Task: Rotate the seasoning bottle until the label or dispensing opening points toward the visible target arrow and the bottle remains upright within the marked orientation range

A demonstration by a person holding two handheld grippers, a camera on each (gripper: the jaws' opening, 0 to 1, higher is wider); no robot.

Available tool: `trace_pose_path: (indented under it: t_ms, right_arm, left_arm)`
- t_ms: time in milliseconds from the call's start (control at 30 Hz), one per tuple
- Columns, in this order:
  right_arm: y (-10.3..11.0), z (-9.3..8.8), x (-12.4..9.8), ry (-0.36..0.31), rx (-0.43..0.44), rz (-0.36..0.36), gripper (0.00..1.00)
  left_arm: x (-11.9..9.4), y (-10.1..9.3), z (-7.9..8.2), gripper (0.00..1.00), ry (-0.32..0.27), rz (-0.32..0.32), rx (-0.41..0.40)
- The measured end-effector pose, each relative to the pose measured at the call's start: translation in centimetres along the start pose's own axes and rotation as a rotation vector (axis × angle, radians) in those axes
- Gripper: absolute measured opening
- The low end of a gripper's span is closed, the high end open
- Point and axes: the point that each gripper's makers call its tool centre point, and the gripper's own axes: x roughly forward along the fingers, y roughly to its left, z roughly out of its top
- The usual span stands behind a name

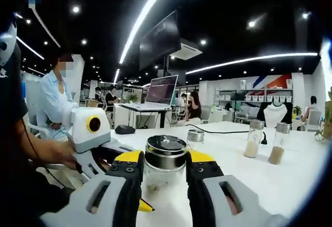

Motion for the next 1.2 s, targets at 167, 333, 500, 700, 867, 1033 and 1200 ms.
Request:
trace_pose_path:
  t_ms: [167,333,500,700,867,1033,1200]
  right_arm:
    - [0.5,-0.2,0.0,0.005,-0.001,0.014,0.29]
    - [0.6,-0.2,0.3,0.007,-0.015,-0.02,0.3]
    - [0.1,-0.3,0.7,0.024,-0.01,-0.095,0.3]
    - [-0.1,-0.1,1.1,0.013,-0.024,-0.196,0.31]
    - [-0.6,-0.4,1.4,0.034,-0.012,-0.313,0.31]
    - [-0.8,-0.4,1.6,0.02,0.002,-0.373,0.31]
    - [-1.0,-0.9,2.1,0.02,0.024,-0.404,0.31]
  left_arm:
    - [-0.2,0.4,0.4,0.34,-0.018,0.004,-0.081]
    - [-0.4,0.4,0.1,0.34,0.03,0.043,-0.07]
    - [-0.5,1.3,0.1,0.34,0.037,0.136,-0.037]
    - [-0.6,1.5,0.5,0.34,0.024,0.185,-0.019]
    - [-0.4,1.7,0.4,0.34,0.03,0.254,-0.031]
    - [-0.5,1.9,0.6,0.33,0.018,0.308,-0.014]
    - [-0.6,2.5,0.2,0.34,0.019,0.373,-0.026]
